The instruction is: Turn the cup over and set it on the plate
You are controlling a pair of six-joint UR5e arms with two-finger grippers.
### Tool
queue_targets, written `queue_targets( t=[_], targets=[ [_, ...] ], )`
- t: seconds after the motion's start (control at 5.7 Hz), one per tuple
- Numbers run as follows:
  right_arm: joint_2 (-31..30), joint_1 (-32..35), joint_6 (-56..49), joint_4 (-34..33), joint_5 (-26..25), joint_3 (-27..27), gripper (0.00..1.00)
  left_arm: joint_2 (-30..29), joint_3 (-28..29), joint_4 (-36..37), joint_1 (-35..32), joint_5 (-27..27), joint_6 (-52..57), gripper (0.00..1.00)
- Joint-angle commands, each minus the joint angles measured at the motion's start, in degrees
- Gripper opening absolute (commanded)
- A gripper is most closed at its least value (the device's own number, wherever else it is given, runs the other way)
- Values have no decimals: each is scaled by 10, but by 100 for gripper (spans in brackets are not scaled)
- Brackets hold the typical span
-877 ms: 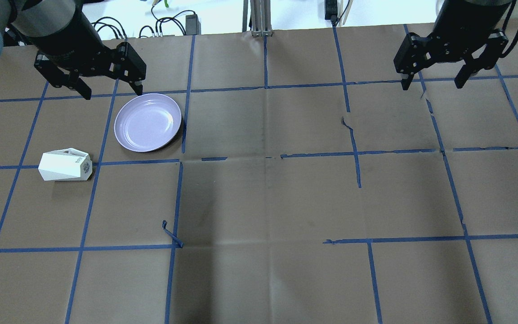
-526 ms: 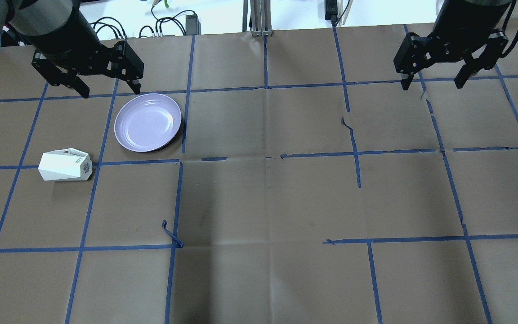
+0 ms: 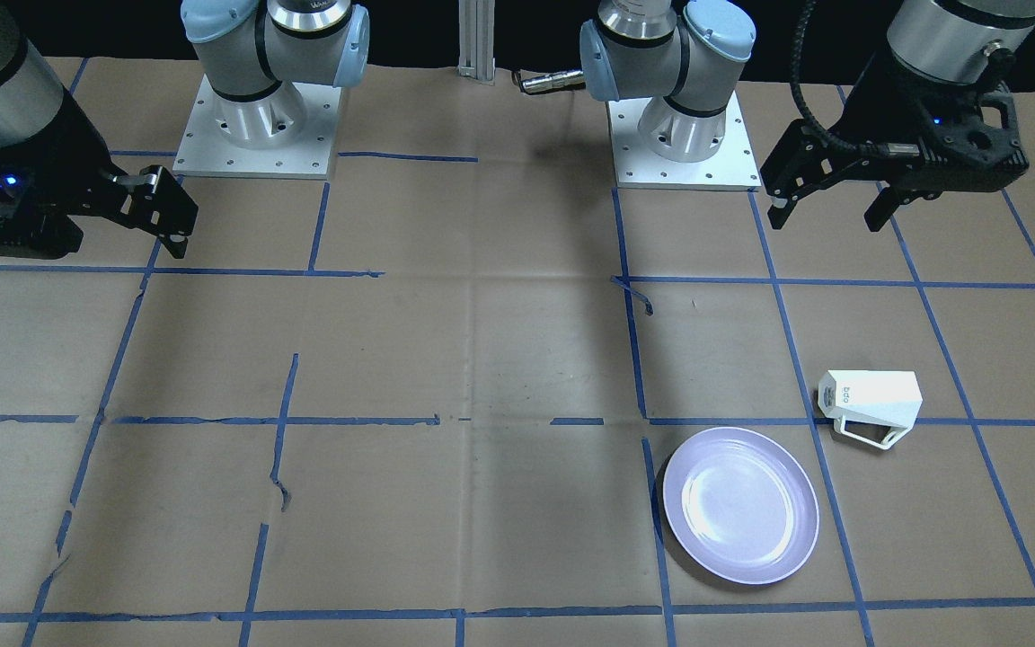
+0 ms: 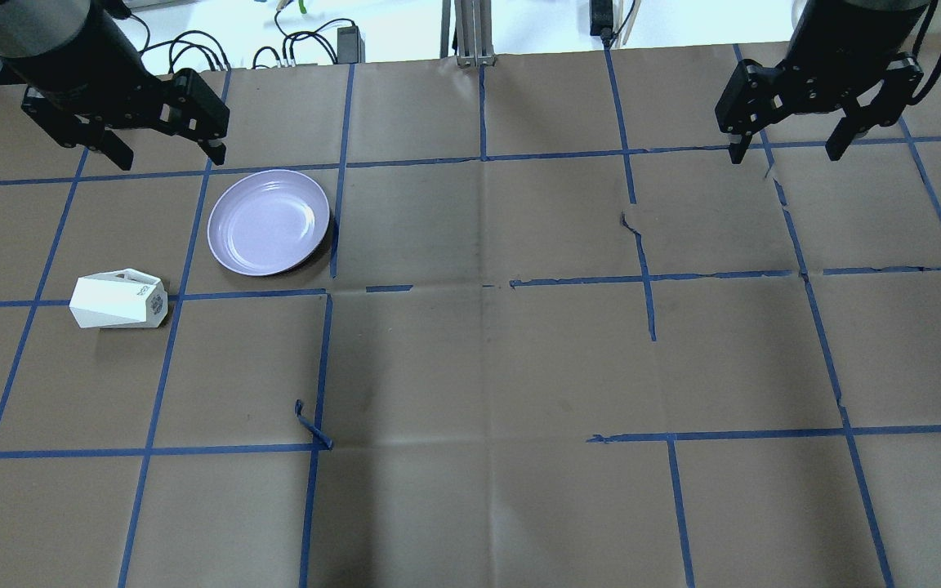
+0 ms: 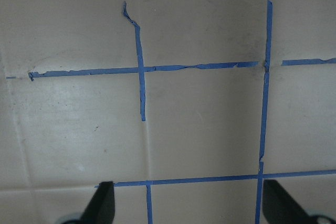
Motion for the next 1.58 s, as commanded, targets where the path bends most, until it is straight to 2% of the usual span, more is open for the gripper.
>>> queue_targets(
  t=[0.0,0.53,0.88,1.23,1.4],
  targets=[
    [0,0,0,0,0,0,100,26,-2,-81,82,4,164,98],
    [0,0,0,0,0,0,100,38,-36,-88,233,2,460,98],
    [0,0,0,0,0,0,100,3,-36,-83,370,-6,724,98],
    [0,0,0,0,0,0,100,-55,-9,-70,436,-11,765,98],
    [0,0,0,0,0,0,100,-62,-8,-60,440,-3,764,98]
  ],
)
